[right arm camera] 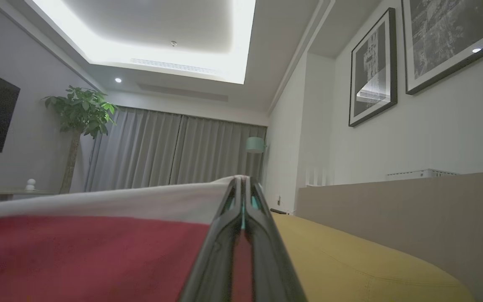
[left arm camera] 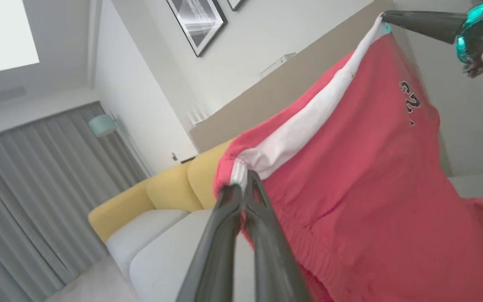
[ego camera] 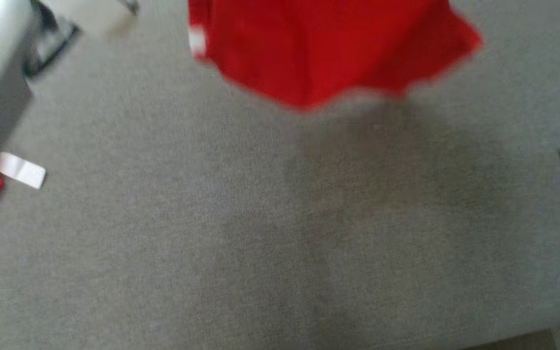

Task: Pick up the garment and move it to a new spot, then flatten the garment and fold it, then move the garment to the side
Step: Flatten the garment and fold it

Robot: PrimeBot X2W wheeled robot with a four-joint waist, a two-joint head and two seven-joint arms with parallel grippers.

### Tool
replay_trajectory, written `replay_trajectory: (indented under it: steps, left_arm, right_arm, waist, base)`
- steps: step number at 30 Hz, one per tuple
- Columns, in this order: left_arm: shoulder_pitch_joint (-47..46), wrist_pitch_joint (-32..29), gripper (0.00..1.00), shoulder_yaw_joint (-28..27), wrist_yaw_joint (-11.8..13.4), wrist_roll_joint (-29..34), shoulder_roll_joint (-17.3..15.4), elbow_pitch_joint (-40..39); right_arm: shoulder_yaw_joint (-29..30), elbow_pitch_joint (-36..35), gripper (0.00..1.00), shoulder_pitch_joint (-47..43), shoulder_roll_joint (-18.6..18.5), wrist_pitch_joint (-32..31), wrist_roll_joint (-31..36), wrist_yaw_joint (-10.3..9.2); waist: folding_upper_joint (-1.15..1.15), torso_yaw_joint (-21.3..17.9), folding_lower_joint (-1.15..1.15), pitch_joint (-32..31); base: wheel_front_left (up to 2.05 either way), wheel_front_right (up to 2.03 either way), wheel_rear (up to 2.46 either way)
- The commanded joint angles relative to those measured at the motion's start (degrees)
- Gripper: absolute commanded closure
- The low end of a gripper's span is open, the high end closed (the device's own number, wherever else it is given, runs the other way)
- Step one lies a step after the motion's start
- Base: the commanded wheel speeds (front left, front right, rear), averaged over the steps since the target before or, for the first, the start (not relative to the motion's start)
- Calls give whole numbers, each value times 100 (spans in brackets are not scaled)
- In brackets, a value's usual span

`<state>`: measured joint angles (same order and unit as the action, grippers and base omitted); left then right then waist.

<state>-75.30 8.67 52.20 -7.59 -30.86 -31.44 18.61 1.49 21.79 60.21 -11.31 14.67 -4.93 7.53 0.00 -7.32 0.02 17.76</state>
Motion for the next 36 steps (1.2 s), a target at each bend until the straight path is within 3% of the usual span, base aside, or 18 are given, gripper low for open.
replay_trajectory:
  steps: [1,6,10,16,23,30,36]
  left_arm:
    - [-417,101,100,-252,12,80,-153,-11]
    - [-1079,587,100,-409,139,596,146,619]
    - [-854,628,100,-453,125,784,276,511]
    - [480,631,100,-350,144,1140,130,-41]
    - [2519,632,100,-302,299,1132,40,-482]
    - [4261,632,100,55,429,980,113,-655]
    - [5040,522,100,438,357,722,191,-758]
  right_arm:
    - [-51,-150,100,217,5,22,50,-4]
    - [68,-435,100,593,3,30,177,-4]
    - [68,-730,100,250,-33,31,179,-4]
    - [78,-962,100,-876,37,32,109,-4]
    - [338,-1325,100,-2512,275,-160,90,-4]
    - [954,-2458,100,-4580,530,-725,-29,-4]
    - [1458,-3421,100,-5789,775,-1066,-112,-4]
  waist:
    - [0,43,-2,319]
    - [0,76,-2,605]
    - [0,104,-2,727]
    - [0,28,-2,687]
    - [0,-88,-2,219]
    - [0,-119,-2,-220]
    - [0,-114,-2,-322]
  base:
    - [0,0,0]
    - [0,0,0]
    - [0,0,0]
    - [0,0,0]
    - [0,0,0]
    - [0,0,0]
    - [0,0,0]
